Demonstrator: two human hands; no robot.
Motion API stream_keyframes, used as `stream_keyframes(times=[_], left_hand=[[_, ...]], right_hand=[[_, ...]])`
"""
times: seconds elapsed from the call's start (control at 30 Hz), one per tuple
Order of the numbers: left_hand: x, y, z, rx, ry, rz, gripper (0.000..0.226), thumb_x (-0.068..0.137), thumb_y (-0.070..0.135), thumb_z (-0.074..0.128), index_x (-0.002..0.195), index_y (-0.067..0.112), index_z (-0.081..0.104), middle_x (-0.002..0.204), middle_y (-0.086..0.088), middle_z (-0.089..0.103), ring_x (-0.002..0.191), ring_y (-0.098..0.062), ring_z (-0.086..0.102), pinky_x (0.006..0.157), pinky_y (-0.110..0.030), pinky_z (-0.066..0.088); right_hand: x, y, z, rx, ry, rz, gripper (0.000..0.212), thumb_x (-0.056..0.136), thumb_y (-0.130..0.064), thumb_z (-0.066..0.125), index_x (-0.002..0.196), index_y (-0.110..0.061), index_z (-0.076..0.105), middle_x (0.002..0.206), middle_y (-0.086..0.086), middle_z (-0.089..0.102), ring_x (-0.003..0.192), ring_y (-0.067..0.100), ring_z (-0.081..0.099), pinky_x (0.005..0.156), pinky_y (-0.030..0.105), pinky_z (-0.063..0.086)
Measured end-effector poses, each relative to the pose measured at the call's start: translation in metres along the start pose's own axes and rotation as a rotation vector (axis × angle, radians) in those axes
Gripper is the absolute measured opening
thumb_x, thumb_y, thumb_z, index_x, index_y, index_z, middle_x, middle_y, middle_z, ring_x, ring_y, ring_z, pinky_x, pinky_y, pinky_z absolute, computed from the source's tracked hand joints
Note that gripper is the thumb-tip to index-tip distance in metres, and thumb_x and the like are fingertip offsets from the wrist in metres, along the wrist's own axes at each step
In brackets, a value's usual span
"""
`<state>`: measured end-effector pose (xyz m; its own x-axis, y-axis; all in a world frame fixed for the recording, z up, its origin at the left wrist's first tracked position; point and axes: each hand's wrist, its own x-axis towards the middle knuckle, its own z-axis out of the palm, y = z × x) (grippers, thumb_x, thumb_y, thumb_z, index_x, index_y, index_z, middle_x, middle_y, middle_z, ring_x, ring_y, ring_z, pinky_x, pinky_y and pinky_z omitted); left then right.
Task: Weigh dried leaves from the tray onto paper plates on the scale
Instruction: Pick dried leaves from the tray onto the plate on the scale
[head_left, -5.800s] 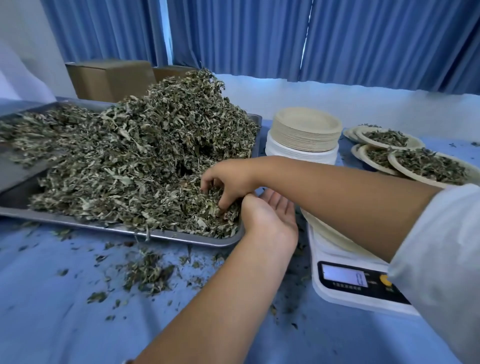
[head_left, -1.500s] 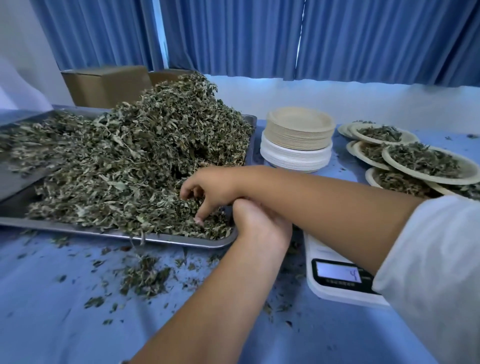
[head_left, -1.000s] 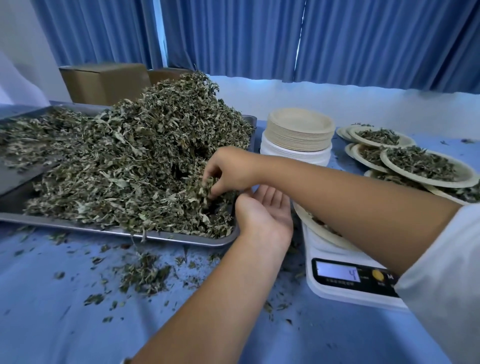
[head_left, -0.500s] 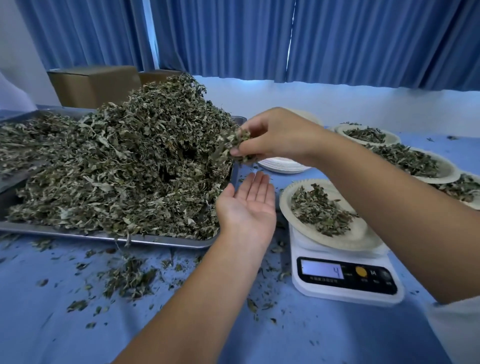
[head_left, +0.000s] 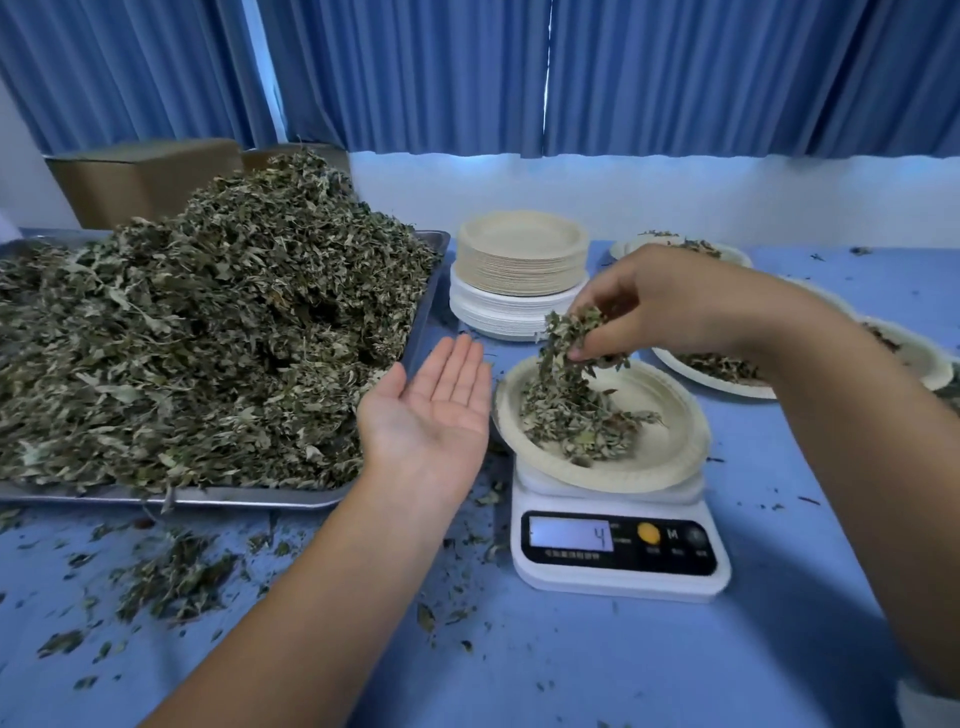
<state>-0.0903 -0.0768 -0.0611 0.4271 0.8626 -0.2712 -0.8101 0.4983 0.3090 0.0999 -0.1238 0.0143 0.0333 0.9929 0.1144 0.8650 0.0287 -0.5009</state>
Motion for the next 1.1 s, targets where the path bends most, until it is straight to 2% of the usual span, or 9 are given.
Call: stream_keyframes(times=[0.1,0.27,0.4,0.47,0.57,0.77,0.87,0.97,1.1], left_hand=[[0.002,0.000,-0.002,0.018,0.016,0.018,0.050,0.103,0.031,0.030,0.118,-0.010,0.054,0.123,-0.024,0.059,0.121,-0.033,0.053,0.106,-0.041,0.040],[0.003,-0.001,-0.003,0.051,0.020,0.039,0.051,0.103,0.032,0.029,0.121,-0.009,0.053,0.121,-0.023,0.060,0.122,-0.033,0.053,0.105,-0.041,0.040],[0.005,0.000,-0.004,0.064,0.018,0.049,0.051,0.103,0.032,0.029,0.123,-0.008,0.052,0.122,-0.023,0.059,0.122,-0.033,0.052,0.106,-0.041,0.040],[0.006,-0.001,-0.005,0.069,0.019,0.048,0.051,0.103,0.032,0.029,0.124,-0.008,0.052,0.123,-0.023,0.059,0.122,-0.033,0.053,0.106,-0.041,0.040],[0.007,-0.002,-0.006,0.087,0.022,0.048,0.051,0.103,0.033,0.029,0.124,-0.008,0.052,0.123,-0.023,0.059,0.122,-0.032,0.053,0.106,-0.041,0.040],[0.008,-0.001,-0.007,0.077,0.026,0.049,0.051,0.103,0.032,0.029,0.124,-0.008,0.052,0.124,-0.023,0.059,0.122,-0.032,0.053,0.105,-0.041,0.041],[0.008,0.000,-0.006,0.063,0.030,0.040,0.051,0.103,0.033,0.029,0.124,-0.008,0.052,0.123,-0.023,0.059,0.122,-0.032,0.053,0.106,-0.041,0.040],[0.009,0.001,-0.007,0.039,0.035,0.031,0.051,0.103,0.033,0.029,0.122,-0.008,0.052,0.123,-0.023,0.059,0.123,-0.033,0.052,0.106,-0.041,0.039],[0.010,0.003,-0.006,0.001,0.036,0.028,0.048,0.102,0.031,0.030,0.118,-0.008,0.053,0.123,-0.023,0.058,0.122,-0.032,0.052,0.105,-0.042,0.039]], right_hand=[[-0.001,0.004,-0.003,-0.008,0.027,0.020,0.019,0.073,-0.033,0.081,0.086,-0.022,0.074,0.062,-0.013,0.067,0.051,-0.004,0.058,0.045,0.007,0.038],[-0.005,0.004,-0.004,-0.150,-0.247,0.129,0.027,0.072,-0.048,0.077,0.098,-0.041,0.071,0.084,-0.027,0.069,0.065,0.001,0.069,0.067,0.019,0.045],[-0.010,0.004,-0.016,-0.195,-0.190,0.127,0.020,0.075,-0.058,0.067,0.090,-0.047,0.072,0.081,-0.036,0.065,0.063,-0.005,0.067,0.067,0.020,0.045],[-0.009,0.007,-0.015,-0.210,-0.116,0.082,0.012,0.081,-0.050,0.065,0.085,-0.043,0.073,0.076,-0.031,0.066,0.062,-0.006,0.065,0.063,0.021,0.045],[-0.002,0.008,-0.004,-0.047,-0.052,0.013,0.010,0.087,-0.028,0.066,0.083,-0.031,0.074,0.072,-0.022,0.069,0.060,-0.004,0.065,0.054,0.011,0.045],[0.002,0.008,0.015,-0.082,-0.244,0.031,0.010,0.088,-0.020,0.066,0.089,-0.026,0.075,0.074,-0.017,0.071,0.063,0.001,0.068,0.055,0.009,0.048],[0.005,0.005,0.012,-0.012,-0.092,0.006,0.011,0.089,-0.018,0.065,0.088,-0.022,0.075,0.075,-0.008,0.071,0.055,-0.003,0.062,0.052,0.007,0.046],[0.018,-0.011,0.022,0.014,0.071,-0.078,0.012,0.087,-0.012,0.065,0.090,-0.016,0.076,0.066,-0.014,0.064,0.050,-0.013,0.053,0.053,0.001,0.040],[0.051,-0.058,0.058,-0.050,0.056,-0.233,0.016,0.084,-0.009,0.064,0.093,-0.015,0.077,0.080,-0.011,0.071,0.066,-0.008,0.058,0.063,0.004,0.041]])
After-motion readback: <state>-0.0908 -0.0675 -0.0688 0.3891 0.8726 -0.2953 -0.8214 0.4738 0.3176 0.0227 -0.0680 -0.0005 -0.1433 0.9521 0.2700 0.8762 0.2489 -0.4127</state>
